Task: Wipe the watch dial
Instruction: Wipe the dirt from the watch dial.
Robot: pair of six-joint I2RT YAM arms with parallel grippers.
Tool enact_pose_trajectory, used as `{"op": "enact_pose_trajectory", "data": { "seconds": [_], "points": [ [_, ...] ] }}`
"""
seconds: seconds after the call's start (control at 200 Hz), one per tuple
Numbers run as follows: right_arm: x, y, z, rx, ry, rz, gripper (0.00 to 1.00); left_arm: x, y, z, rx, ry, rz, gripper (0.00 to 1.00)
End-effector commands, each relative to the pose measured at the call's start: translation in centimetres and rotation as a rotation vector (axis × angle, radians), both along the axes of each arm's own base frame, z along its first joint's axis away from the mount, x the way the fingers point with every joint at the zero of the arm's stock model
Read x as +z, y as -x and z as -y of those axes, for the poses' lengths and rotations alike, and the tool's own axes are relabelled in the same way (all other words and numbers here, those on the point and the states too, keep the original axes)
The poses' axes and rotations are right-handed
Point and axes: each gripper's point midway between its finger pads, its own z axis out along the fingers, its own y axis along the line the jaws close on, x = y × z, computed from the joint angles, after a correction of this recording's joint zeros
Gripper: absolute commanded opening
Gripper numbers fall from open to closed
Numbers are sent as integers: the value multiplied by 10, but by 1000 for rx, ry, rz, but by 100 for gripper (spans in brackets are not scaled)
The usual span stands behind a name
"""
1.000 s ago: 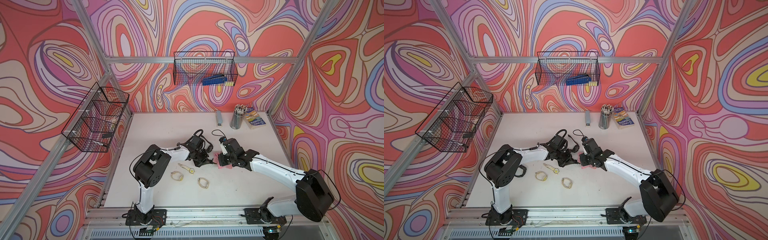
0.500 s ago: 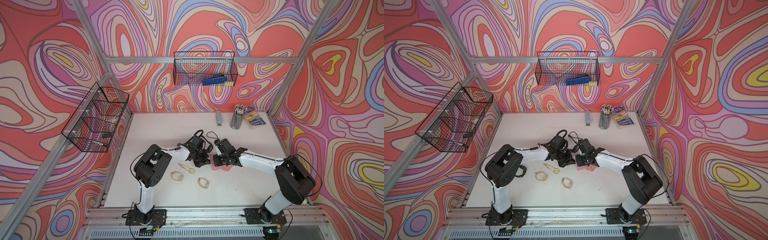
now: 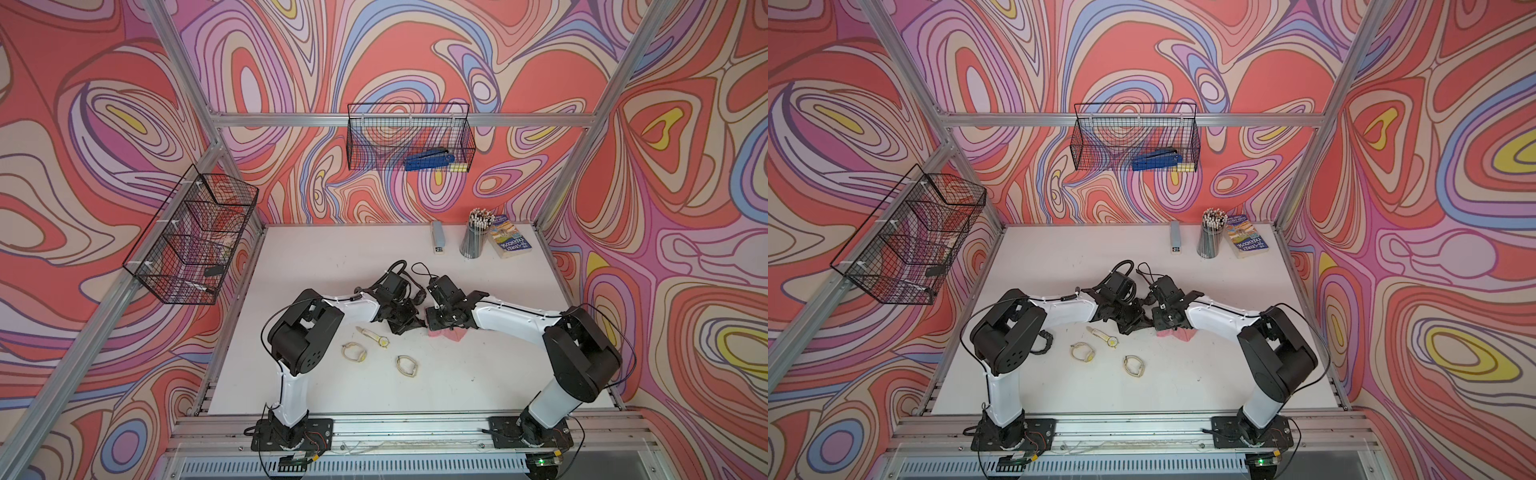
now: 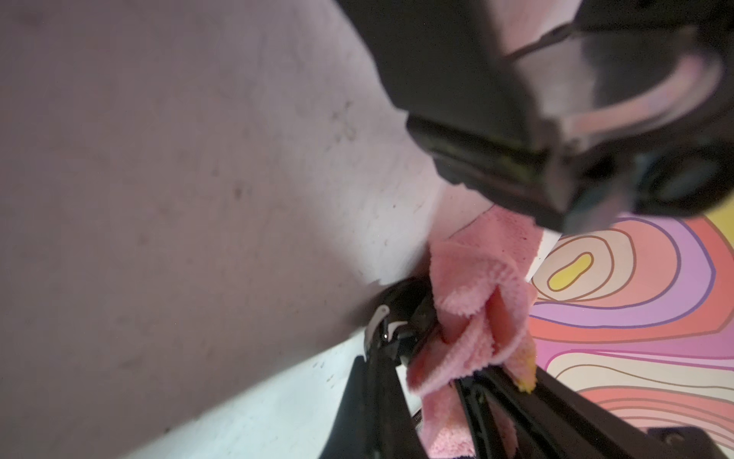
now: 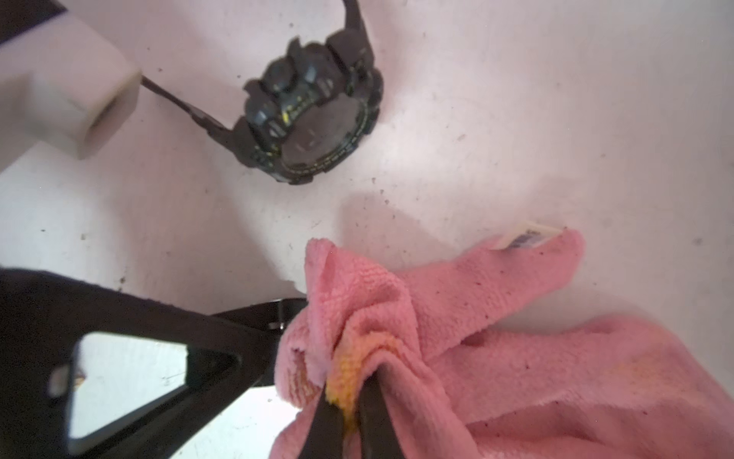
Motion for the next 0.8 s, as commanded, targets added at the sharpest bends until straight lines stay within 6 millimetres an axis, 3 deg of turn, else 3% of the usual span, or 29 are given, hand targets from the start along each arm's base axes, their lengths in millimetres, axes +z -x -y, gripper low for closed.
{"op": "enact_pose_trajectory", "data": {
  "seconds": [0.0, 0.135, 0.411, 0.491, 0.611, 0.796],
  "points": [
    [-9, 14, 41, -40, 181, -46, 0, -3, 9, 5, -15, 22, -26, 0],
    [12, 9, 34, -7, 137, -1, 0, -4, 11, 6, -20, 22, -26, 0],
    [56, 11, -6, 113, -86, 90, 0, -6, 14, 8, -25, 22, -32, 0],
    [51, 12, -15, 134, -115, 72, 0, -6, 13, 8, -26, 23, -30, 0],
    [23, 17, -20, 127, -109, -12, 0, -5, 14, 8, -24, 20, -28, 0],
    [-13, 29, 2, 30, -18, -97, 0, -4, 13, 6, -19, 17, -21, 0]
  ]
}}
